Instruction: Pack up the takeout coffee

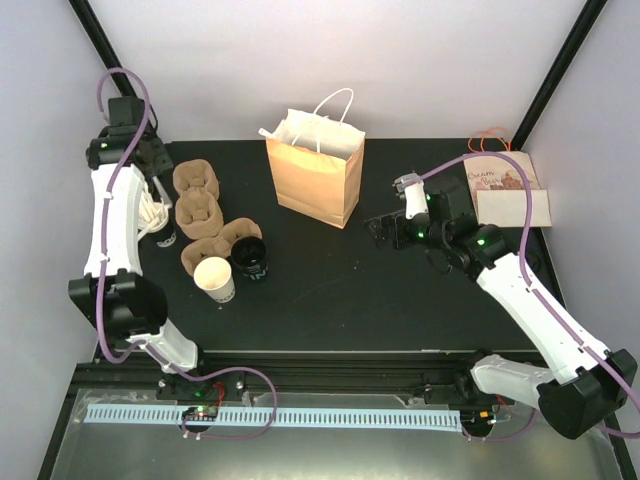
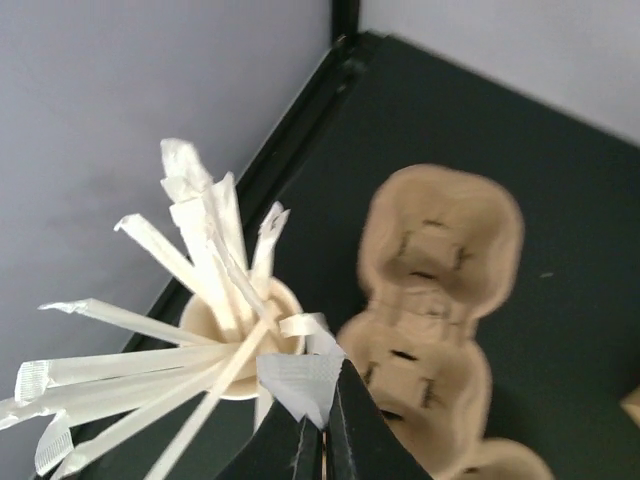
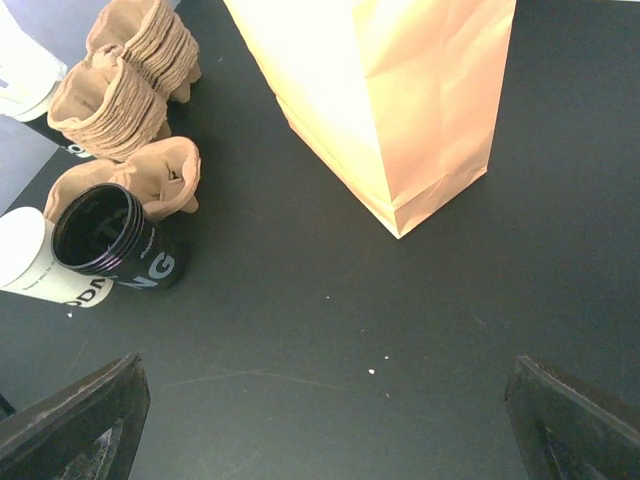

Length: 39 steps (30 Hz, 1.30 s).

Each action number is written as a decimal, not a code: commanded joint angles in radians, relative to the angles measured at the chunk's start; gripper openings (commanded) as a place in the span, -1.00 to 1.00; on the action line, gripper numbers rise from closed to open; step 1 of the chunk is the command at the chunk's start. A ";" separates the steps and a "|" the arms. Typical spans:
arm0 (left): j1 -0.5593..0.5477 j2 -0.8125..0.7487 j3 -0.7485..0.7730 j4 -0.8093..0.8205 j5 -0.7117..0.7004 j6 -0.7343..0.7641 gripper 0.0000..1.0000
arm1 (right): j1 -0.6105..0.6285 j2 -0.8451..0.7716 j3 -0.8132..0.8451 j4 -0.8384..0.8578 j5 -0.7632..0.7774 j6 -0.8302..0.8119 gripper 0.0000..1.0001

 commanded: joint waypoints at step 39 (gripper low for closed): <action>-0.191 -0.177 -0.026 0.546 0.822 0.055 -0.97 | -0.002 -0.120 -0.088 0.119 0.057 0.032 1.00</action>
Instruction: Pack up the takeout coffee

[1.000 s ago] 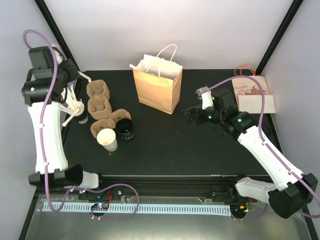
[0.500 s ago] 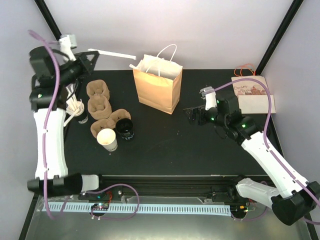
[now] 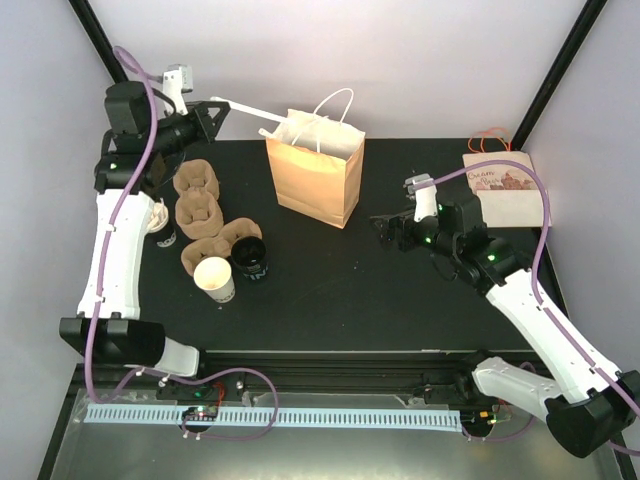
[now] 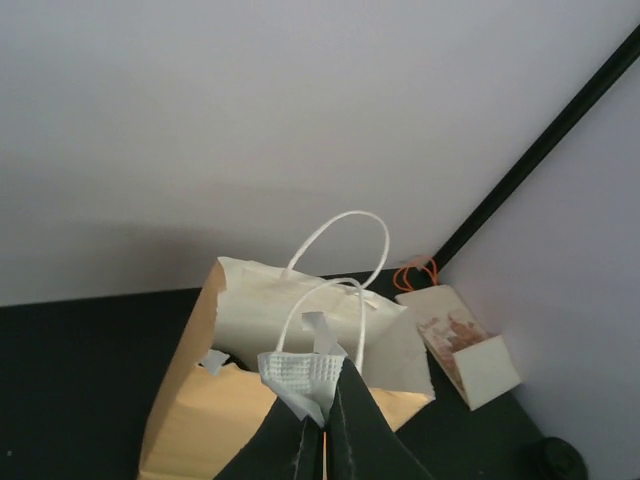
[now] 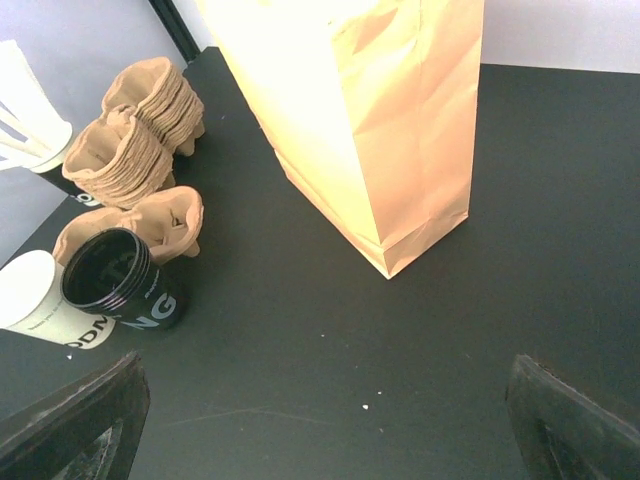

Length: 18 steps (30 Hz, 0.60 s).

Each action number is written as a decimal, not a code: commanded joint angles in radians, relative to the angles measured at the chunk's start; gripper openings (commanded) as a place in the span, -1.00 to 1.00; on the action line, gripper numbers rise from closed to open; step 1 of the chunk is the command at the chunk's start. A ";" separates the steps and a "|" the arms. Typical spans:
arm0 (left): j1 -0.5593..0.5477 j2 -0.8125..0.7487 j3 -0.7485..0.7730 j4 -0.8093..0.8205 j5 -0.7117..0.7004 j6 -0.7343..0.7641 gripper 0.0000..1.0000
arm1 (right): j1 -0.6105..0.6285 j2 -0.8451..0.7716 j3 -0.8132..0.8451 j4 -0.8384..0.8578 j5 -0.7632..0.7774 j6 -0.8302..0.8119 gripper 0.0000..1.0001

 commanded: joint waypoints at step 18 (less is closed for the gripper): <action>-0.107 0.221 0.066 0.061 -0.175 0.174 -0.97 | -0.002 -0.033 -0.015 0.007 0.047 0.014 1.00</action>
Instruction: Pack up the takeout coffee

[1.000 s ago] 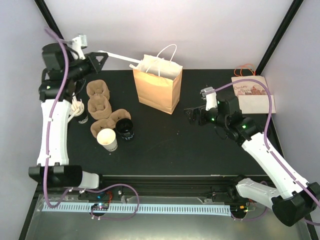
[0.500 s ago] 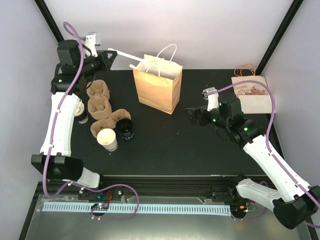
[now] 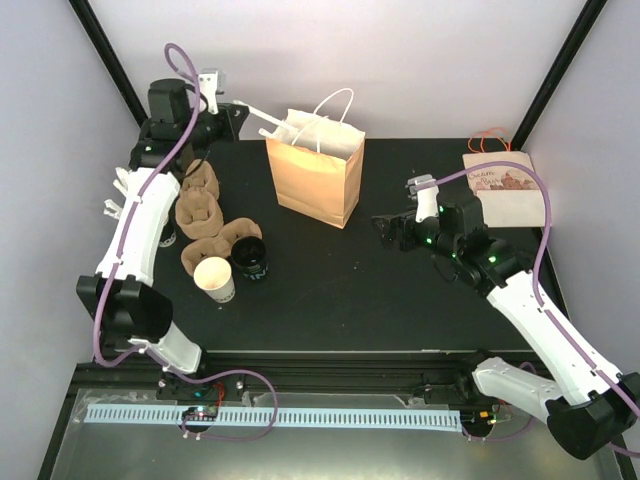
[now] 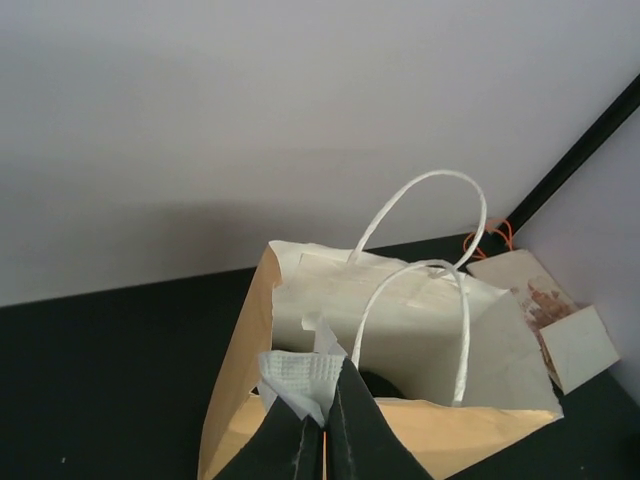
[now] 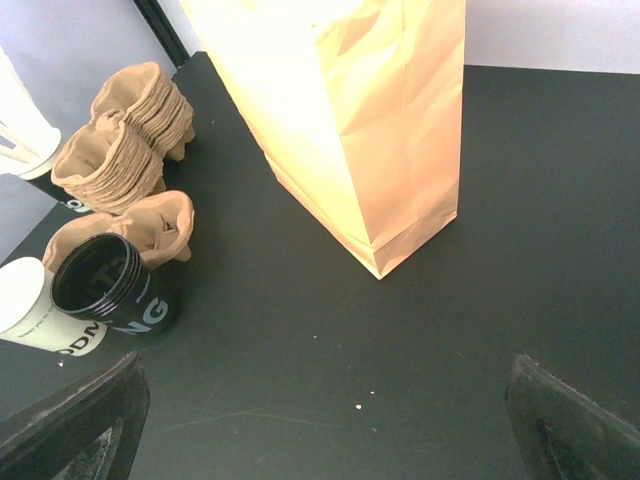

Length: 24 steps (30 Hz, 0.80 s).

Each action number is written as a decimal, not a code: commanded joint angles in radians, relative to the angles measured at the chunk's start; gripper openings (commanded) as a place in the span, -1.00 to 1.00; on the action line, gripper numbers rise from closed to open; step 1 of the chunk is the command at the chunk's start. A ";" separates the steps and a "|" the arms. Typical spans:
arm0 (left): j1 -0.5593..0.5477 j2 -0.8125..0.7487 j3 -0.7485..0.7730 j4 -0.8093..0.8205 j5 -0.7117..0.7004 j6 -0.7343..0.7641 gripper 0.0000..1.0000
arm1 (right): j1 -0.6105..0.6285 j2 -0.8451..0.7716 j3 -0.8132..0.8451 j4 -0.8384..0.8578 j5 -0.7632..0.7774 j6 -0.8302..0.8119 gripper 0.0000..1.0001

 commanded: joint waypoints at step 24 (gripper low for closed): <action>0.063 -0.266 -0.276 -0.002 -0.094 -0.038 0.94 | -0.002 -0.013 -0.045 0.109 0.114 -0.011 1.00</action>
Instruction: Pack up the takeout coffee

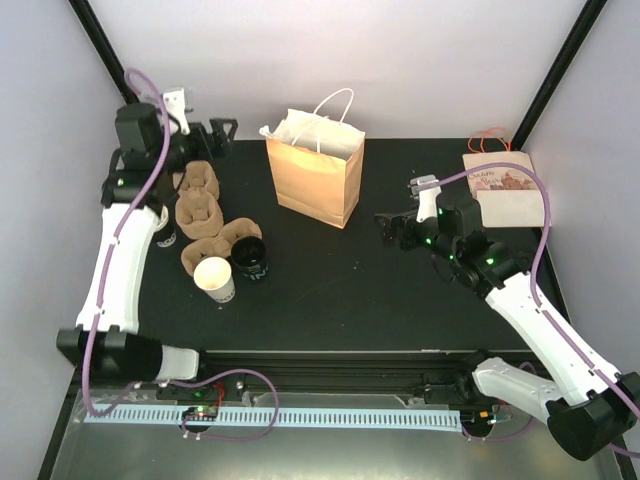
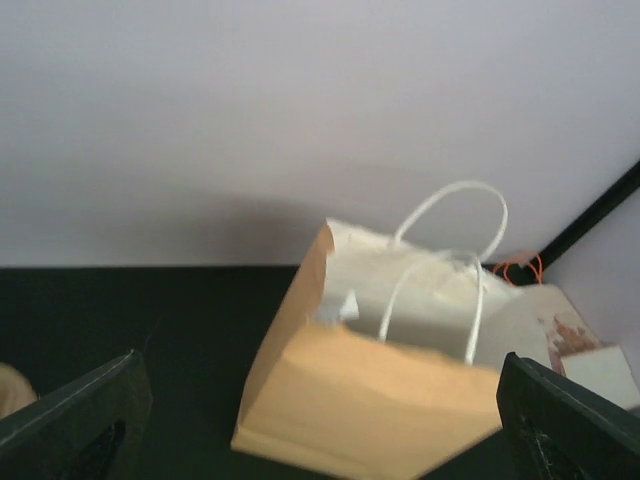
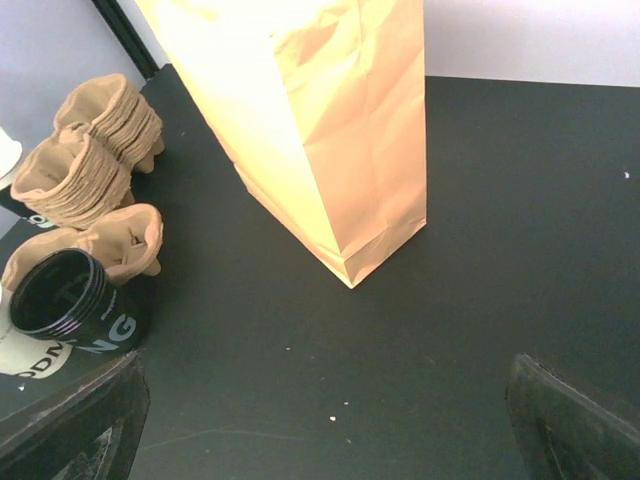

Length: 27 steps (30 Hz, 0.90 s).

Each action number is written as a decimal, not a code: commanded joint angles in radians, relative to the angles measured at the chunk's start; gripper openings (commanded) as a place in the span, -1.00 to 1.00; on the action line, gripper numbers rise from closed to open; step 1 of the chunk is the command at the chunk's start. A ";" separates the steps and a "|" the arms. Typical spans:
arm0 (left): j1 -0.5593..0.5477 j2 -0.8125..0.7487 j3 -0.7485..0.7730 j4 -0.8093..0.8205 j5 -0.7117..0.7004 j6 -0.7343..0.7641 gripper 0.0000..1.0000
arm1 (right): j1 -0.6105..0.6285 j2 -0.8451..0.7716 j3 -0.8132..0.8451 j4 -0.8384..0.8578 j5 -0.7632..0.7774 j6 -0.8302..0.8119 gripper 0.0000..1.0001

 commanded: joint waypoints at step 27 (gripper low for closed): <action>0.033 -0.477 -0.966 0.408 -0.382 0.355 0.98 | -0.063 0.035 -0.303 0.647 0.274 -0.110 1.00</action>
